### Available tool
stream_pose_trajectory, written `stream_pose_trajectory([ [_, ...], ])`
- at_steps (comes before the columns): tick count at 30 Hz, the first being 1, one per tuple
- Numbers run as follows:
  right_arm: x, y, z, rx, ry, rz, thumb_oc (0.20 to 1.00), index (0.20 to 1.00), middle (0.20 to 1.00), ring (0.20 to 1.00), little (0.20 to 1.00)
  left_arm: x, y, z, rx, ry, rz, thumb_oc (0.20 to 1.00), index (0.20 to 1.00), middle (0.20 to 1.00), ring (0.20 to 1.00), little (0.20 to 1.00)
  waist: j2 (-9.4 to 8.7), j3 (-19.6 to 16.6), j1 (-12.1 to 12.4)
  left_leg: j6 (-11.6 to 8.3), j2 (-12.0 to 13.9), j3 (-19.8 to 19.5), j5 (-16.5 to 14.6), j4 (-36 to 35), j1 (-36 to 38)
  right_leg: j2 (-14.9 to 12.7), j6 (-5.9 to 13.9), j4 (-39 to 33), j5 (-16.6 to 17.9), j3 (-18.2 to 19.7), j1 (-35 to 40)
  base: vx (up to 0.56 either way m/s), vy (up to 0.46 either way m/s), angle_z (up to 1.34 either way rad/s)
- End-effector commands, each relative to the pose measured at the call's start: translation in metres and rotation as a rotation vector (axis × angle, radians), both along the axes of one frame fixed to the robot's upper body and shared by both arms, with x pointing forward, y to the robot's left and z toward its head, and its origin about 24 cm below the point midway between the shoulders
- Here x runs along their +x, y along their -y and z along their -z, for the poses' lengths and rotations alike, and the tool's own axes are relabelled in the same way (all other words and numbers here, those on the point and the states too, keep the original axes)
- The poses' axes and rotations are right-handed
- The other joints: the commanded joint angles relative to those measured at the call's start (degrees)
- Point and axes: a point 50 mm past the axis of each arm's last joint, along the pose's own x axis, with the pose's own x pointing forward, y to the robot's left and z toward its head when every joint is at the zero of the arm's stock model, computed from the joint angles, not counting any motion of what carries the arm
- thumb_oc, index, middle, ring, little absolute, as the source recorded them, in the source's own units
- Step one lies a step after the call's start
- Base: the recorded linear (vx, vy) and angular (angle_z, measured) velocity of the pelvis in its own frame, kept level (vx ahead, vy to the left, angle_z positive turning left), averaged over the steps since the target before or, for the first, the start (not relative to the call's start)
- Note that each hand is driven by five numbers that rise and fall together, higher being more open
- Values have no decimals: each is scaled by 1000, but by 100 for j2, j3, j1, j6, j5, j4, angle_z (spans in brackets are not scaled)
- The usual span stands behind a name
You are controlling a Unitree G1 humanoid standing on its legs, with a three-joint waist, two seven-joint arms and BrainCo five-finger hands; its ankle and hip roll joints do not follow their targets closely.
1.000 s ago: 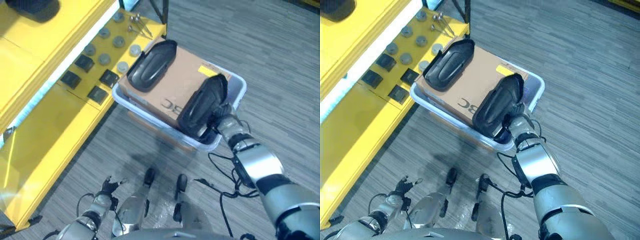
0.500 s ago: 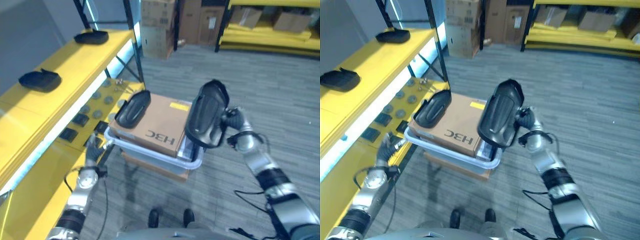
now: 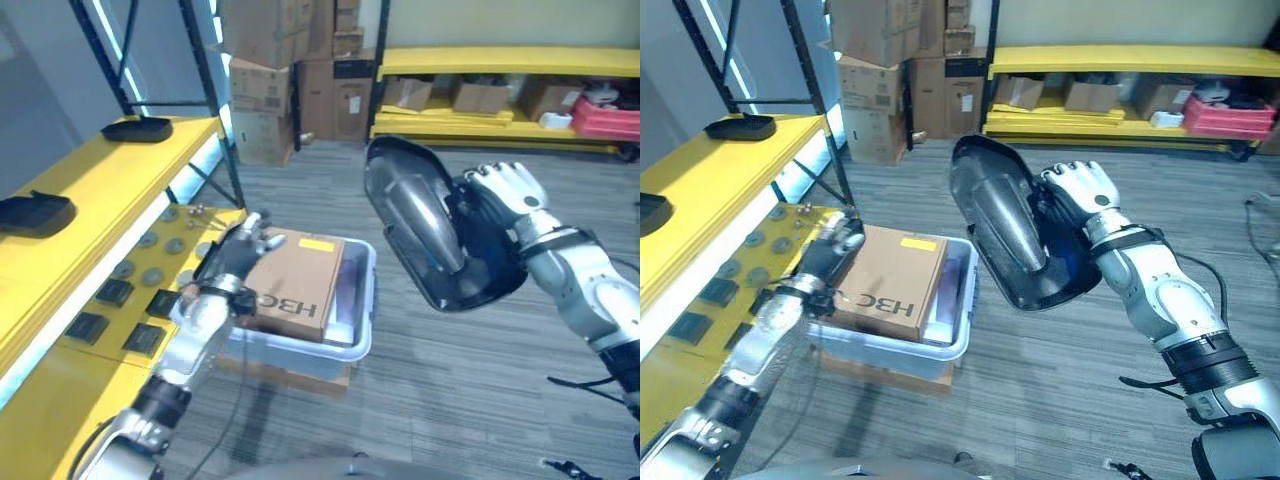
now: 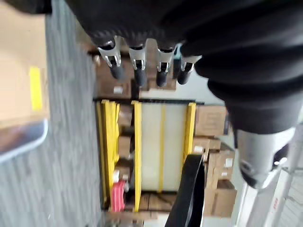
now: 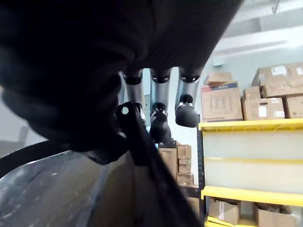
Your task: Move parts from the plastic box to the shelf.
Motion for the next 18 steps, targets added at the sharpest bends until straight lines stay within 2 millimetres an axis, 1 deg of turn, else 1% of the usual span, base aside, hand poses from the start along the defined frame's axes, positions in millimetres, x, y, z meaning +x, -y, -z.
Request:
stream_pose_trajectory([
  [1,5,-15,-27,-57,129,-58,200,200,200,200,200,11,25,6,-172,-129,61,1000,1000,1000,1000,1000,-298,-480,113,-407,387,241,-64,87,-132,-360,373,498,-820,89,257,-7,-12,-13],
  [2,6,-15,-27,-58,130,-58,200,200,200,200,200,11,25,6,-173,-128,61,1000,1000,1000,1000,1000,-293,-476,114,-407,388,245,-65,87,-130,-358,373,500,-820,93,256,-11,-9,-10],
  [4,7,-21,-28,-48,150,-79,200,200,200,200,200,12,35,10,-185,-165,69,1000,1000,1000,1000,1000,-293,-486,63,-413,407,267,-65,86,-114,-345,370,534,-828,128,238,-9,-3,-14],
  [6,9,-28,-28,-56,163,-97,200,200,200,200,200,12,47,17,-213,-224,56,1000,1000,1000,1000,1000,-302,-473,21,-417,420,288,-60,86,-104,-318,357,594,-841,146,216,-18,-6,-9],
  [9,12,-41,-28,-74,178,-132,200,200,200,200,200,12,57,22,-216,-255,54,1000,1000,1000,1000,1000,-310,-462,-14,-418,430,314,-63,86,-86,-300,350,610,-848,172,212,-8,0,-2],
  [11,14,-50,-28,-75,183,-161,200,200,200,200,200,9,68,23,-230,-280,94,1000,1000,1000,1000,1000,-309,-457,-37,-415,433,318,-67,88,-87,-296,352,609,-843,185,203,0,0,0],
  [13,15,-58,-24,-75,164,-190,200,200,200,200,200,7,75,19,-240,-272,145,1000,1000,1000,1000,1000,-317,-448,-40,-414,433,321,-63,93,-96,-296,353,607,-836,189,190,0,0,0],
  [14,15,-63,-24,-74,161,-213,200,200,200,200,200,5,77,19,-264,-282,159,1000,1000,1000,1000,1000,-325,-448,-42,-414,432,327,-63,92,-99,-302,355,604,-829,189,183,-3,1,-3],
  [15,15,-70,-20,-82,134,-248,200,200,200,200,200,2,82,19,-287,-294,194,1000,1000,1000,1000,1000,-338,-451,-30,-413,428,325,-68,92,-105,-308,355,608,-829,191,180,0,0,0],
  [16,15,-76,-16,-88,114,-270,200,200,200,200,200,3,84,19,-280,-291,203,1000,1000,1000,1000,1000,-344,-447,-24,-412,426,318,-65,93,-112,-309,354,611,-828,189,175,0,0,0],
  [18,15,-86,-14,-99,92,-312,200,200,200,200,200,3,88,13,-319,-283,227,1000,1000,1000,1000,1000,-353,-443,-23,-416,424,302,-59,86,-122,-313,357,617,-832,166,169,0,0,0],
])
